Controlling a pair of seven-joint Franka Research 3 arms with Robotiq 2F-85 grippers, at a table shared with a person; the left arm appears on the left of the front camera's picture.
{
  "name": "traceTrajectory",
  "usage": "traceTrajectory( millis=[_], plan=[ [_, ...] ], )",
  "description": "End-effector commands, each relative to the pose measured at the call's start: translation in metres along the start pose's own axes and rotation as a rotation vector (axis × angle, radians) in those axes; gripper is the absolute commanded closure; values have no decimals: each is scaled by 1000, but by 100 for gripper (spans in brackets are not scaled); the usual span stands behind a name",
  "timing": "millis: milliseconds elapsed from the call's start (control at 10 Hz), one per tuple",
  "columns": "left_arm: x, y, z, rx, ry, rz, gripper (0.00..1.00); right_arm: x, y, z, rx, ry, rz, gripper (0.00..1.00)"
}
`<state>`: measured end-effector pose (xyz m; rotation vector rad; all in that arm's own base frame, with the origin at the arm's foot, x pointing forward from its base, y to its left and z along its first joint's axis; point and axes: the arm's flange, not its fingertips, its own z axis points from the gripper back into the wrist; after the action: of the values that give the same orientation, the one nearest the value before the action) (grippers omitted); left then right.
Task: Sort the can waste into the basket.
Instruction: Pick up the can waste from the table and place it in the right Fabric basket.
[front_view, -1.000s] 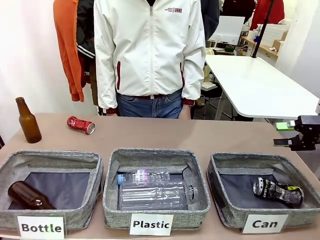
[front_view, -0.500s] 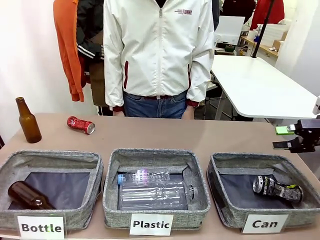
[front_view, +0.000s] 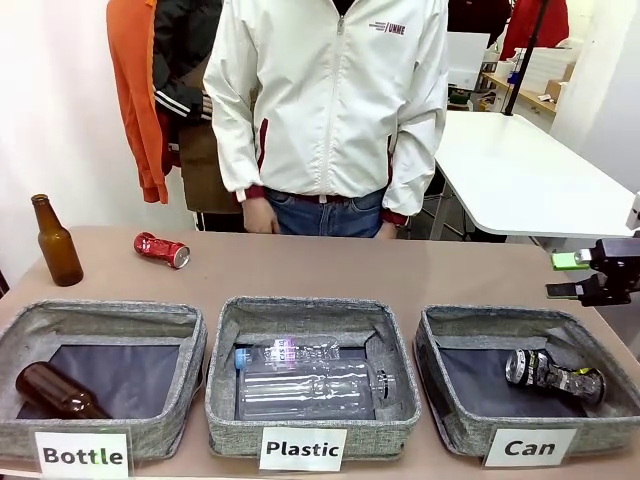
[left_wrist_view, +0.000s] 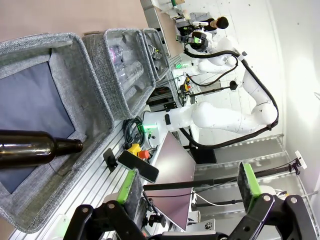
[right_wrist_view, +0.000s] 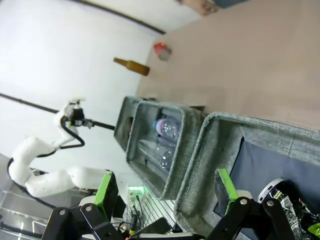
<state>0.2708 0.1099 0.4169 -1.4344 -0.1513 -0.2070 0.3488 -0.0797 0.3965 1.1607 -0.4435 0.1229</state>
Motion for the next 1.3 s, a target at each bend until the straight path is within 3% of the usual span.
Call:
traceTrajectory(
  millis=[0,200,300,700,1000,1200],
  plan=[
    [-2,-3,1,-7,4,14,0,0,0,2,7,5,24,0],
    [0,0,0,0,0,0,0,0,0,2,7,5,24,0],
    [5,-17,-8,47,22,-89,0,0,0,2,7,5,24,0],
    [130,-18,-32,336,-70,-56,0,0,0,2,7,5,24,0],
    [109,-25,-20,233,62,19,0,0,0,2,7,5,24,0],
    [52,-50,26,231,-99,-106,0,0,0,2,7,5,24,0]
  ],
)
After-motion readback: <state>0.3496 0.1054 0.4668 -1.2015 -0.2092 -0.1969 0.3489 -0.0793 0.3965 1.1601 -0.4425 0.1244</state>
